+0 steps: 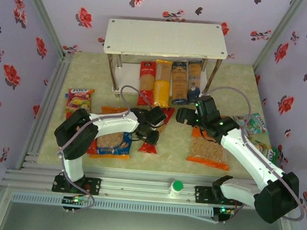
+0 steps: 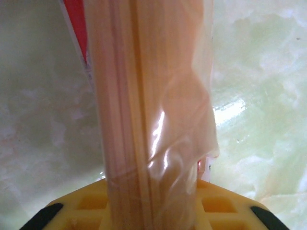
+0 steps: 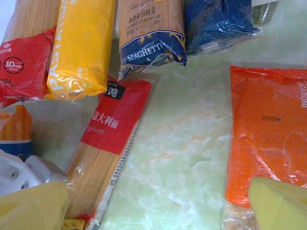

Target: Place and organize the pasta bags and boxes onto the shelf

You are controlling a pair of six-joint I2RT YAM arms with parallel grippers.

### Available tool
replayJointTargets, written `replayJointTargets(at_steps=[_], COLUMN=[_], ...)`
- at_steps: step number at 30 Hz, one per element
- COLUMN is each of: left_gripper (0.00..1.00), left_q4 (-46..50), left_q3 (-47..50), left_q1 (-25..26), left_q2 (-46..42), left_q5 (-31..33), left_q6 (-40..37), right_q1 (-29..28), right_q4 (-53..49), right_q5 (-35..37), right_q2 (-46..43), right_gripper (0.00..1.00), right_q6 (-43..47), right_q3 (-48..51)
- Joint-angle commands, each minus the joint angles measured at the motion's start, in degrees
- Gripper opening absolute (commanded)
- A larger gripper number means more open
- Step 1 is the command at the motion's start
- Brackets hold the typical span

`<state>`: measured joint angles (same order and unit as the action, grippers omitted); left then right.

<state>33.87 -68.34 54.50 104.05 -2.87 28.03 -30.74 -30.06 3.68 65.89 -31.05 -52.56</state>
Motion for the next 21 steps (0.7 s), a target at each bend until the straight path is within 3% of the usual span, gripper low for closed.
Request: replayJointTargets(at_steps=[1,21], left_gripper=[0.00,0.00], left_q4=[1.47,6.18], left_q3=[0.66,-1.24], left_q1=[0.69,0.67], left_q2=[-3.60,-11.47], left_q5=[-2.49,-10.72], left_q6=[-2.54,-7.13], right_q1=[0.33,0.33], right_q4=[0.15,-0.61], right_q5=[0.63,1.02], right_q2=[-0.94,-0.17], right_gripper=[0.97,0.97], right_q6=[0.29,0.59], right_q3=[-1.82,-3.52])
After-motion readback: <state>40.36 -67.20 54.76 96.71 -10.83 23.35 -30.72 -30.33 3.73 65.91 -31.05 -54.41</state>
